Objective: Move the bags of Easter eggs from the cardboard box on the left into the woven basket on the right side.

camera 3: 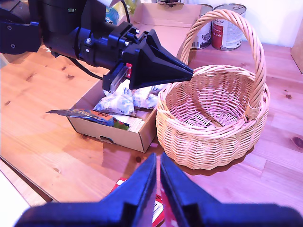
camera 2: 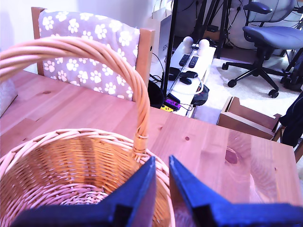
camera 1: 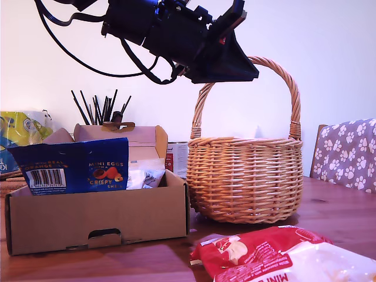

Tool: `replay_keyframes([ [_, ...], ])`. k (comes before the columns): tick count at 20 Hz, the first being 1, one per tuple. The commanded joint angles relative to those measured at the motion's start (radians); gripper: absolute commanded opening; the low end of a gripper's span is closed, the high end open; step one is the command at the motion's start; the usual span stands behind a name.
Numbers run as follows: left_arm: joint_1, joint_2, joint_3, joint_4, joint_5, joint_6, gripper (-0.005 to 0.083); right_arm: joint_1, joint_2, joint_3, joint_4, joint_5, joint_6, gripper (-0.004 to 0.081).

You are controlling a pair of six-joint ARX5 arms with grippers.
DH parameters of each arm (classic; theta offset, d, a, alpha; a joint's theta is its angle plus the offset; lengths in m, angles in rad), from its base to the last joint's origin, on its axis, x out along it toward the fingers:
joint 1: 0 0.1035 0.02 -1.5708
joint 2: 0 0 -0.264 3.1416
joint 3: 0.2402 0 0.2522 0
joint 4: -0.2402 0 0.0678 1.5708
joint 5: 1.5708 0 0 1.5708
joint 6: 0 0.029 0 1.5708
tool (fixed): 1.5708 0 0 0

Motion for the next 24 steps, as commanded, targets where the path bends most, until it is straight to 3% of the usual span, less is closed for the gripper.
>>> replay_keyframes([
  [1,-0.011,-0.040,-0.010,-0.048,-0.003,0.002,0.0057,-0.004,0.002,-0.012,0.009,0.005,0.007,0.0000],
  [11,-0.006,-0.064,-0.010,-0.130,-0.003,0.042,0.0057,-0.003,0.008,-0.011,0.015,0.005,0.016,-0.0001],
  [15,0.039,-0.186,-0.010,-0.339,-0.003,0.138,0.0057,-0.003,0.040,-0.011,-0.011,-0.003,0.017,-0.0008],
  [19,0.107,-0.319,-0.010,-0.595,-0.014,0.209,0.0057,-0.002,0.099,-0.010,-0.057,-0.071,0.016,-0.0011],
  [22,0.151,-0.371,-0.010,-0.778,-0.040,0.274,0.0063,0.044,0.157,0.003,-0.115,-0.089,-0.022,-0.0011],
  [23,0.161,-0.374,-0.010,-0.829,-0.041,0.288,0.0121,0.070,0.184,0.022,-0.156,-0.089,-0.060,0.0004],
  [24,0.169,-0.375,-0.010,-0.874,-0.041,0.291,0.0262,0.100,0.212,0.045,-0.201,-0.095,-0.105,0.0065],
])
